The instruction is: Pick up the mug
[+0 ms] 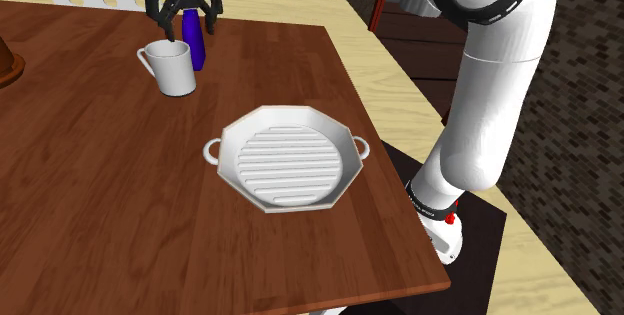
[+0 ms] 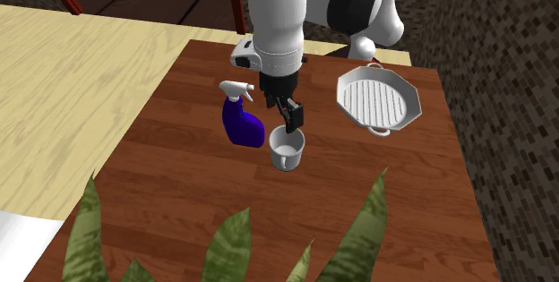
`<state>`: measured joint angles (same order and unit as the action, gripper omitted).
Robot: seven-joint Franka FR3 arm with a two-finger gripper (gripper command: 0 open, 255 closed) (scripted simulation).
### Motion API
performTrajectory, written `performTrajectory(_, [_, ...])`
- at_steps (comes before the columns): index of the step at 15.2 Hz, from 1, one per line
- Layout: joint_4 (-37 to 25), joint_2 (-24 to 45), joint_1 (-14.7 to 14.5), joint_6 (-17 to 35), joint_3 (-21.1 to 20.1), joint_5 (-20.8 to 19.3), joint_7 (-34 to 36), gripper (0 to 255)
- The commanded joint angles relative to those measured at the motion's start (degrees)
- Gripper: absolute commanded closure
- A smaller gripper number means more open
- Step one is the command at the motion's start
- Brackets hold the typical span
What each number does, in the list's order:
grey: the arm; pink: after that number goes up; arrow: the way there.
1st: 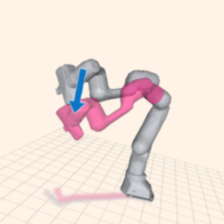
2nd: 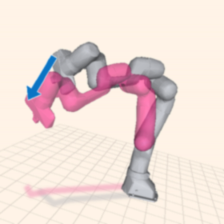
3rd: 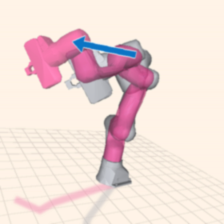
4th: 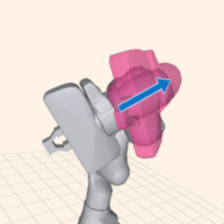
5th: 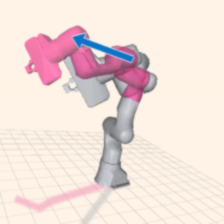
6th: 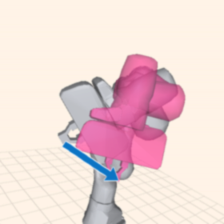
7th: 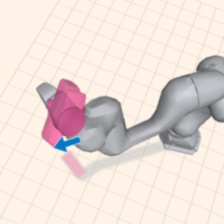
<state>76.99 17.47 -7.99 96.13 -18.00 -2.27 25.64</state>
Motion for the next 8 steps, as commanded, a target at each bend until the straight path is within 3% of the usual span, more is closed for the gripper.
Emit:
performTrajectory(1, [-5.9,5.1,-1.5,-1.7,-0.1,-1.5,1.3,0])
performTrajectory(8, [0.9,4.1,-1.0,4.2,0.0,-1.2,1.1,0])
